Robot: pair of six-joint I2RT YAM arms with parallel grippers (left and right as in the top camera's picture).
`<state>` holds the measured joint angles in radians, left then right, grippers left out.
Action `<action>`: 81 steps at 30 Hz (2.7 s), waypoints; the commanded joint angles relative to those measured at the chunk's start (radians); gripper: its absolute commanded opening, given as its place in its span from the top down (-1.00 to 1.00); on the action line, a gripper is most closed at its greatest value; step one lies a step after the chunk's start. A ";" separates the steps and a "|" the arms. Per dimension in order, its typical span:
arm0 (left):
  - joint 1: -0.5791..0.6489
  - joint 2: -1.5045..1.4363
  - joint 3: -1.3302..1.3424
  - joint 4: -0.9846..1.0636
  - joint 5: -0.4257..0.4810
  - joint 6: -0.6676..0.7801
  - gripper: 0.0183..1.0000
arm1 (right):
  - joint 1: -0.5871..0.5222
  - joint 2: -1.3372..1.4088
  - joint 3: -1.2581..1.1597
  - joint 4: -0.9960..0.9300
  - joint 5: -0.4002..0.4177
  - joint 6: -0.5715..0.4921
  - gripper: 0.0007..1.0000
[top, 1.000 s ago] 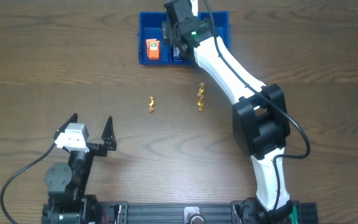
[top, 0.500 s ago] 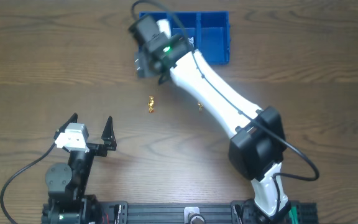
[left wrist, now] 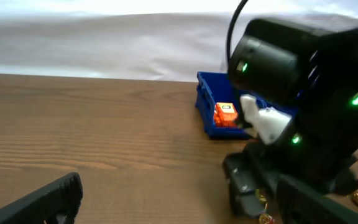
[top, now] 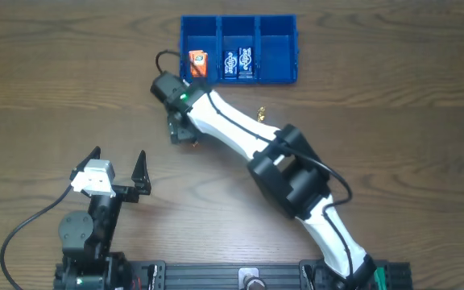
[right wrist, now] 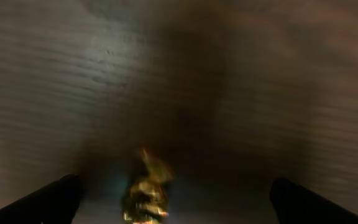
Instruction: Sort Candies Into Trays
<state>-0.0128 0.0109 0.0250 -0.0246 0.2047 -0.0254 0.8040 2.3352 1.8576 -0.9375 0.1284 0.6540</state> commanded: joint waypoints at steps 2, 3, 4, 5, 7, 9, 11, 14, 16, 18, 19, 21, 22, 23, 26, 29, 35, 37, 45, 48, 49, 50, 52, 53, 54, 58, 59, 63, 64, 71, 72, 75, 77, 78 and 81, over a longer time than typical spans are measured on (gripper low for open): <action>0.006 -0.005 -0.020 -0.031 0.018 0.003 -1.00 | -0.003 0.038 -0.006 0.024 0.005 0.031 -1.00; 0.006 -0.005 -0.020 -0.031 0.018 0.003 -1.00 | -0.003 0.038 -0.006 0.027 0.005 0.031 -0.99; 0.006 -0.005 -0.020 -0.031 0.018 0.003 -1.00 | -0.003 0.038 -0.006 0.029 0.005 0.031 -0.95; 0.006 -0.005 -0.020 -0.031 0.018 0.003 -0.99 | -0.003 0.038 -0.006 0.030 0.005 0.032 -0.90; 0.006 -0.005 -0.020 -0.031 0.018 0.003 -0.99 | -0.003 0.038 -0.006 0.026 0.005 0.056 -0.80; 0.006 -0.005 -0.020 -0.031 0.018 0.003 -1.00 | -0.003 0.038 -0.006 0.024 0.004 0.061 -0.66; 0.006 -0.005 -0.020 -0.031 0.018 0.003 -1.00 | -0.003 0.038 -0.006 0.014 0.004 0.089 -0.63; 0.006 -0.005 -0.020 -0.031 0.018 0.003 -1.00 | -0.003 0.038 -0.006 0.000 -0.003 0.117 -0.45; 0.006 -0.005 -0.020 -0.031 0.018 0.003 -1.00 | -0.003 0.038 -0.006 -0.005 -0.016 0.129 -0.26; 0.006 -0.005 -0.020 -0.031 0.018 0.003 -1.00 | -0.003 0.038 -0.006 -0.004 -0.037 0.131 -0.05; 0.006 -0.005 -0.020 -0.031 0.018 0.003 -0.99 | -0.003 0.038 -0.006 -0.004 -0.048 0.131 0.14; 0.006 -0.005 -0.020 -0.031 0.018 0.003 -1.00 | -0.003 0.038 -0.006 -0.011 -0.053 0.132 0.25; 0.006 -0.005 -0.020 -0.031 0.018 0.003 -1.00 | -0.003 0.038 -0.006 -0.012 -0.053 0.131 0.25; 0.006 -0.005 -0.020 -0.031 0.018 0.003 -1.00 | -0.003 0.037 -0.006 -0.014 -0.055 0.132 0.30; 0.006 -0.005 -0.020 -0.031 0.018 0.003 -1.00 | -0.003 0.038 -0.006 -0.014 -0.056 0.131 0.48; 0.006 -0.005 -0.020 -0.031 0.018 0.003 -1.00 | -0.003 0.038 -0.006 -0.012 -0.056 0.131 0.64; 0.006 -0.005 -0.020 -0.031 0.018 0.003 -1.00 | -0.003 0.037 -0.004 -0.011 -0.052 0.131 0.79; 0.006 -0.005 -0.020 -0.031 0.018 0.003 -1.00 | -0.003 0.032 -0.003 -0.010 -0.049 0.131 0.81; 0.006 -0.005 -0.020 -0.031 0.018 0.003 -1.00 | -0.068 -0.166 -0.003 -0.032 0.084 0.068 0.81; 0.006 -0.005 -0.020 -0.031 0.018 0.003 -1.00 | -0.122 -0.287 -0.003 -0.039 0.153 0.014 0.81; 0.006 -0.005 -0.020 -0.031 0.018 0.003 -1.00 | -0.147 -0.328 -0.003 -0.038 0.177 -0.003 0.81; 0.006 -0.005 -0.020 -0.031 0.018 0.003 -0.99 | -0.165 -0.351 -0.003 -0.038 0.191 -0.009 0.81; 0.006 -0.005 -0.020 -0.031 0.018 0.003 -1.00 | -0.224 -0.402 -0.003 -0.023 0.217 -0.047 0.81; 0.006 -0.005 -0.020 -0.031 0.018 0.003 -1.00 | -0.252 -0.417 -0.003 -0.010 0.220 -0.064 0.81; 0.006 -0.005 -0.020 -0.031 0.018 0.003 -1.00 | -0.284 -0.424 -0.003 0.009 0.219 -0.082 0.81; 0.006 -0.005 -0.020 -0.031 0.018 0.003 -1.00 | -0.393 -0.406 -0.003 0.071 0.215 -0.129 0.81; 0.006 -0.005 -0.020 -0.031 0.018 0.003 -1.00 | -0.406 -0.392 -0.003 0.085 0.208 -0.144 0.81; 0.006 -0.005 -0.020 -0.031 0.018 0.003 -1.00 | -0.436 -0.335 -0.003 0.127 0.205 -0.190 0.81; 0.006 -0.005 -0.020 -0.031 0.018 0.003 -1.00 | -0.441 -0.320 -0.003 0.135 0.206 -0.192 0.81; 0.006 -0.005 -0.020 -0.031 0.018 0.003 -1.00 | -0.471 -0.248 -0.003 0.199 0.204 -0.192 0.80; 0.006 -0.005 -0.020 -0.031 0.018 0.003 -1.00 | -0.473 -0.247 -0.003 0.208 0.204 -0.192 0.80; 0.006 -0.005 -0.020 -0.031 0.018 0.003 -1.00 | -0.479 -0.246 -0.004 0.252 0.204 -0.194 0.79; 0.006 -0.005 -0.020 -0.031 0.018 0.003 -1.00 | -0.482 -0.246 -0.004 0.291 0.204 -0.213 0.79; 0.006 -0.005 -0.020 -0.031 0.018 0.003 -1.00 | -0.482 -0.246 -0.004 0.312 0.207 -0.216 0.79; 0.006 -0.005 -0.020 -0.031 0.018 0.003 -1.00 | -0.483 -0.241 -0.004 0.388 0.223 -0.219 0.78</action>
<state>-0.0128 0.0109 0.0250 -0.0246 0.2043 -0.0254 0.3271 2.0880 1.8538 -0.5861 0.3241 0.4580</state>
